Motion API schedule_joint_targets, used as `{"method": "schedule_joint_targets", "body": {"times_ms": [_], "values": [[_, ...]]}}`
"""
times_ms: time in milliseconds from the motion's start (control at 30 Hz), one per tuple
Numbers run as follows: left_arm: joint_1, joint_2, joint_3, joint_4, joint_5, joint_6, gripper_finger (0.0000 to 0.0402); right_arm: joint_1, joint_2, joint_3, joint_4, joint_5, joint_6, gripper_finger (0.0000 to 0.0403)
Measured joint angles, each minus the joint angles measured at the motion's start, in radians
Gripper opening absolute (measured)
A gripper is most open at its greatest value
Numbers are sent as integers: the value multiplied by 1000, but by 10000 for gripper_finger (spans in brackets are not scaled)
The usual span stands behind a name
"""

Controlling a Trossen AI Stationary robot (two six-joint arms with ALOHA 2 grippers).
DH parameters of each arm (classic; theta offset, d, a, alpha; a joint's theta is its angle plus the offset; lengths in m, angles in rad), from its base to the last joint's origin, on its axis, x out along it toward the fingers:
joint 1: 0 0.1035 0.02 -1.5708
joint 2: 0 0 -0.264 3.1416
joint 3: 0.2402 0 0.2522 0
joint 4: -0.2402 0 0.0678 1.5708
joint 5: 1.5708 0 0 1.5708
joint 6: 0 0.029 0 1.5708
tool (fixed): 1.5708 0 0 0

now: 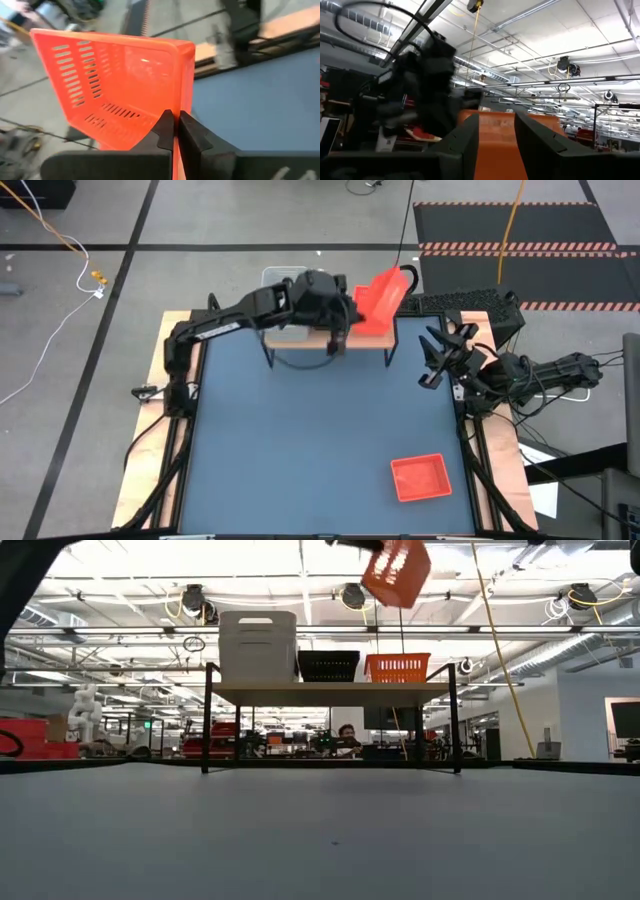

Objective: Stack baskets on shelf by color
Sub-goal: Stack the left orange bin on top of the other orange bin on the shelf

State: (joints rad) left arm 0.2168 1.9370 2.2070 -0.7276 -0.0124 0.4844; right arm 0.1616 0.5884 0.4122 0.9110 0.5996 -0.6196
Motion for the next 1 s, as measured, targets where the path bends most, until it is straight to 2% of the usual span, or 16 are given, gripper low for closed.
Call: {"method": "schedule_joint_targets", "body": {"times_ms": [133, 300, 600, 900, 1000], "values": [[62, 50, 0, 70, -8, -18, 5, 0, 0, 0, 5, 0, 5, 118], [115, 95, -1, 63, -43, -250, 12, 0, -5, 0, 22, 3, 22, 118], [122, 106, -1, 72, -41, -152, 13, 0, -6, 0, 56, 60, 32, 118], [120, 106, -19, 56, -41, -180, 7, 0, -6, 0, 56, 59, 32, 118], [120, 106, -42, 82, -41, -177, 18, 0, -6, 0, 55, 59, 32, 118]]}}
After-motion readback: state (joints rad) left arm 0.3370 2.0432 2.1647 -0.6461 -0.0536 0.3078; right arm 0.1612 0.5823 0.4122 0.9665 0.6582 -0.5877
